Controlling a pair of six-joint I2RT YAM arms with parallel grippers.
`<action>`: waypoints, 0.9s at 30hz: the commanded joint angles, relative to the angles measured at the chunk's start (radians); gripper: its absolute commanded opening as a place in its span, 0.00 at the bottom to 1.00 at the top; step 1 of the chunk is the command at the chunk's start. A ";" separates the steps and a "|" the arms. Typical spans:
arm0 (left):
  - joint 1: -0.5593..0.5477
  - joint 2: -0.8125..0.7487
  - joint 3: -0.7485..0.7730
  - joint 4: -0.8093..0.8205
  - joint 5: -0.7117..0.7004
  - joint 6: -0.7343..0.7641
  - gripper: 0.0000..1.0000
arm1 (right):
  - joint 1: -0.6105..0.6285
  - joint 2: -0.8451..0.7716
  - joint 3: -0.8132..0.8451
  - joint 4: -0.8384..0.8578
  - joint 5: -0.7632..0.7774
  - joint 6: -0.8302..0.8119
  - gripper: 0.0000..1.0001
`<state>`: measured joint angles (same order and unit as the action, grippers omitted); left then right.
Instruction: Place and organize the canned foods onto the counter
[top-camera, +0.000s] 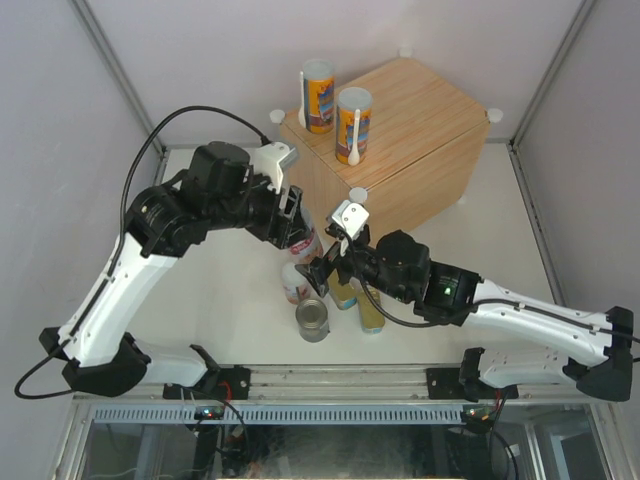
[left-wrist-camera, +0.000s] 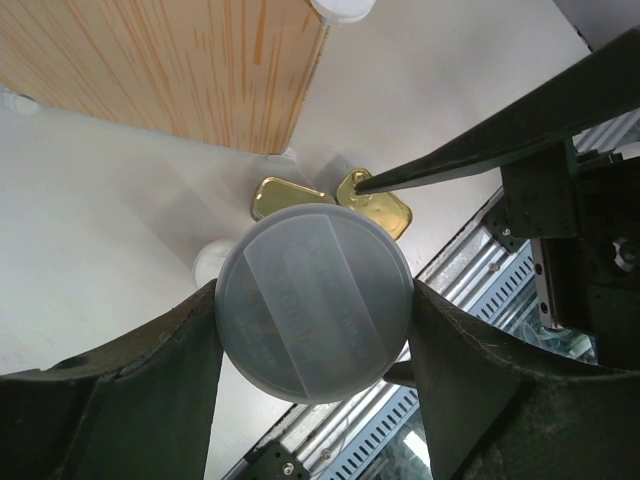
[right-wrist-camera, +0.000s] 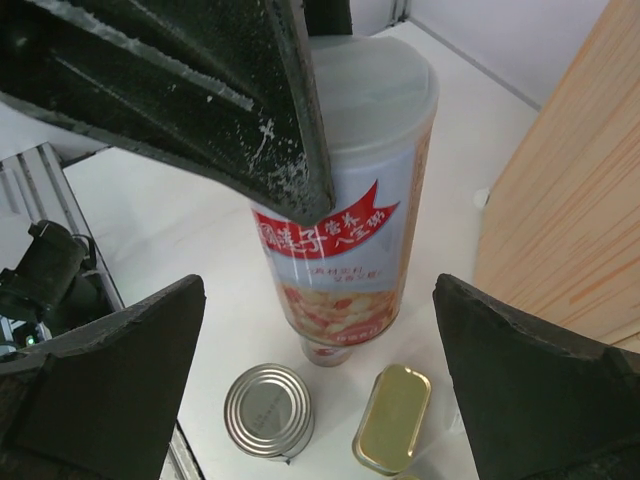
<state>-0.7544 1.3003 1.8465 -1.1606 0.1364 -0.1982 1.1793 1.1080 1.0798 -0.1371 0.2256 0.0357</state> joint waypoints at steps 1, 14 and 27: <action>-0.011 -0.005 0.098 0.087 0.048 0.006 0.00 | -0.028 0.009 0.042 0.071 -0.012 -0.023 0.98; -0.024 0.026 0.129 0.073 0.078 0.013 0.00 | -0.070 0.073 0.072 0.107 -0.076 -0.036 0.97; -0.041 0.043 0.136 0.068 0.081 0.010 0.00 | -0.100 0.078 0.072 0.107 -0.118 -0.024 0.70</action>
<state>-0.7849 1.3598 1.8946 -1.1862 0.1867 -0.1917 1.0939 1.1919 1.1046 -0.0708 0.1360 0.0139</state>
